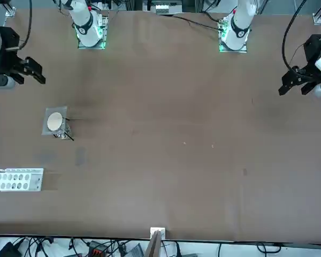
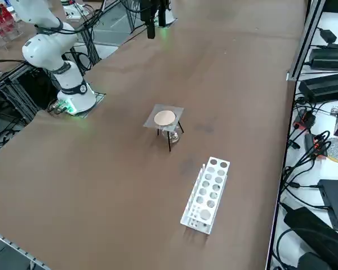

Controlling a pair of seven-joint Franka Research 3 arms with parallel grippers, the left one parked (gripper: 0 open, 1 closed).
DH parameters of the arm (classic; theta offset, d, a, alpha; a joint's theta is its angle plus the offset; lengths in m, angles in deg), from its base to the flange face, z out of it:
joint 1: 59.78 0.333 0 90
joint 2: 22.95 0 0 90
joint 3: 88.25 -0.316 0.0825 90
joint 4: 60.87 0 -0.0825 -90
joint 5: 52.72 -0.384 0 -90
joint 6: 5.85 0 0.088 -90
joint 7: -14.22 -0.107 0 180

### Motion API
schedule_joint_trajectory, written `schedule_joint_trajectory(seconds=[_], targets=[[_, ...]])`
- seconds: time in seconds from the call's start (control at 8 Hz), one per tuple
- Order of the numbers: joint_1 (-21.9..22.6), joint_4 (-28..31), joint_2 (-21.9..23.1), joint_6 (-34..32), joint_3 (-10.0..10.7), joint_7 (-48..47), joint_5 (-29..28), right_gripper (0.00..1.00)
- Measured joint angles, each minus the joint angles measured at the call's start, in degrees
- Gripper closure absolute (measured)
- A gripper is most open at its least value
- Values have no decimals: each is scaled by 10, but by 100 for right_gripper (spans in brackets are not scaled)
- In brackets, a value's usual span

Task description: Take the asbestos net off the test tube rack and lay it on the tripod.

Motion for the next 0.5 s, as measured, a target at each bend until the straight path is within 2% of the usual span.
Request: schedule_joint_trajectory(seconds=[0.5], targets=[[0,-2,3,10,7,10,0,0]])
